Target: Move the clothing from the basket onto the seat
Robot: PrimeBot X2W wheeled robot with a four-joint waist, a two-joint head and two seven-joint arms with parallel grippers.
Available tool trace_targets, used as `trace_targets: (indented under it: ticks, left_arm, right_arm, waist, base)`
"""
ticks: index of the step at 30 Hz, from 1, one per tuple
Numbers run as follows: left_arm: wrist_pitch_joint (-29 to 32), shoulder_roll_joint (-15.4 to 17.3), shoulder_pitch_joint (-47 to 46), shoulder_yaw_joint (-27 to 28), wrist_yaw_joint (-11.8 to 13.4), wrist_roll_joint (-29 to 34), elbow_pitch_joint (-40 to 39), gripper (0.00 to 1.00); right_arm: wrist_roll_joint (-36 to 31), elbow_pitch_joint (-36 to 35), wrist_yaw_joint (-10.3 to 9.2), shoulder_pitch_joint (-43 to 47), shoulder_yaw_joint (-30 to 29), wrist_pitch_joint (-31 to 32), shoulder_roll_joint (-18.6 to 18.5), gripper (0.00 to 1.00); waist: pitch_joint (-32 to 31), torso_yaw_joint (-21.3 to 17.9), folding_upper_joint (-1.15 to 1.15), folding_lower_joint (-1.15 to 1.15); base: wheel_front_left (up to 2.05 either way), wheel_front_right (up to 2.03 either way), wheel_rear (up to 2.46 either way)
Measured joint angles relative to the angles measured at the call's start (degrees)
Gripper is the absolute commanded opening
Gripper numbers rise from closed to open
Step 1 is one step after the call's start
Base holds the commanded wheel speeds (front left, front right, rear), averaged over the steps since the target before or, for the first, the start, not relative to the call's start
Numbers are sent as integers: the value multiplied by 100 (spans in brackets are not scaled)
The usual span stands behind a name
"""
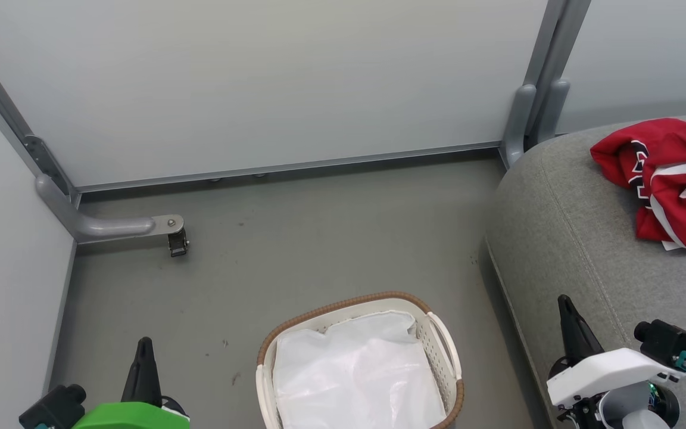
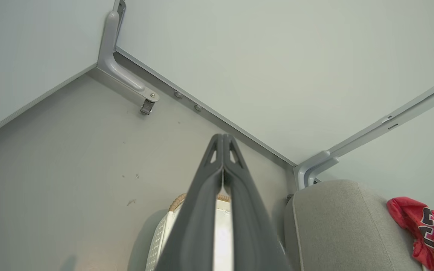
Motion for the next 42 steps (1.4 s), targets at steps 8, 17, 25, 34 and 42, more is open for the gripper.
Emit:
trace_targets:
  ticks: [8,17,25,34,42]
  left_arm:
    - [172,0,-94,73,-32,-597,-30,0]
    - [353,0,-197,165,-53,-1177,-52,0]
    - [499,0,-282,232,-85,-1681,-71,0]
    - [659,0,-366,313,-100,-2227,-91,0]
    - [792,0,-427,377,-114,-2638,-102,0]
  right_arm:
    - [673,-34,0,-18,-82,168,-1,0]
    - [1352,-69,0,-65,-159,345,-4,0]
    - [1914,-99,0,-80,-227,499,-8,0]
    - [2555,-133,-1,-106,-303,661,-12,0]
    - [3038,-158,-1,-130,-359,787,-15,0]
  waist:
    - [-1,-15,0,0]
    - [-1,-33,0,0]
    - [-2,-48,0,0]
    - [-3,-67,0,0]
    - [-3,-82,0,0]
  base:
    - [0,0,0]
    - [0,0,0]
    - [0,0,0]
    - [0,0,0]
    - [0,0,0]
